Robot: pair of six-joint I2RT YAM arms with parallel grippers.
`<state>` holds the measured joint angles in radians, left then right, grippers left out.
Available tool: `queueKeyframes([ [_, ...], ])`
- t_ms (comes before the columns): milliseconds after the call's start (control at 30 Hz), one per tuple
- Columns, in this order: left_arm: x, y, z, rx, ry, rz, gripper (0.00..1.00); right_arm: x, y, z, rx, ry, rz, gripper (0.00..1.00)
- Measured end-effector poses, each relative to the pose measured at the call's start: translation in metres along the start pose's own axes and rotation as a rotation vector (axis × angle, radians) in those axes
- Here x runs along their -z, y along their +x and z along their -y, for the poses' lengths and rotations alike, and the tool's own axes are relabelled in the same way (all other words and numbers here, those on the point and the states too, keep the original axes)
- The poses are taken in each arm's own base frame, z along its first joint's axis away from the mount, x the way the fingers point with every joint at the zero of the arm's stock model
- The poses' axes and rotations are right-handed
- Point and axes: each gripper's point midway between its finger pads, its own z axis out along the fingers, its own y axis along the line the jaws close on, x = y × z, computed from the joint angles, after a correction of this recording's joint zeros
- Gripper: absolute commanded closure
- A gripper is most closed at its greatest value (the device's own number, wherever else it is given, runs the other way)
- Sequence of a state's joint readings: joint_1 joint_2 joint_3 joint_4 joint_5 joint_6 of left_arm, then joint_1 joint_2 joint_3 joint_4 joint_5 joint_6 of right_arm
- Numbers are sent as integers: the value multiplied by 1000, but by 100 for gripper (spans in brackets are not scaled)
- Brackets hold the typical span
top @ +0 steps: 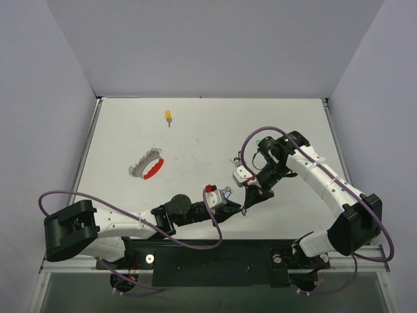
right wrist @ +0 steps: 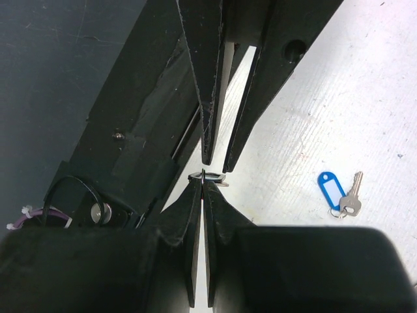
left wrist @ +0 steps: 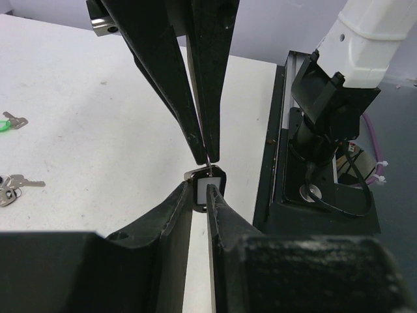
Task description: Put the keys on the keyring
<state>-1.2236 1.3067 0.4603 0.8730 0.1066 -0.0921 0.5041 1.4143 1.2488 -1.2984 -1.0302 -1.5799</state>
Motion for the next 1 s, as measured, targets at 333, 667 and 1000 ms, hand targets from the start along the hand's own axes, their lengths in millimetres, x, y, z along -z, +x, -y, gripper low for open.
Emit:
queueKeyframes([
  [333,-4,-3,2,0,5,7,75,-2,2,-1,-11,-8,0,100],
  [667,-4,-3,3,4,6,7,75,0,3,-1,-28,-3,4,100],
  [1000,-4,-3,3,10,5,7,75,2,2,1,-46,11,18,100],
])
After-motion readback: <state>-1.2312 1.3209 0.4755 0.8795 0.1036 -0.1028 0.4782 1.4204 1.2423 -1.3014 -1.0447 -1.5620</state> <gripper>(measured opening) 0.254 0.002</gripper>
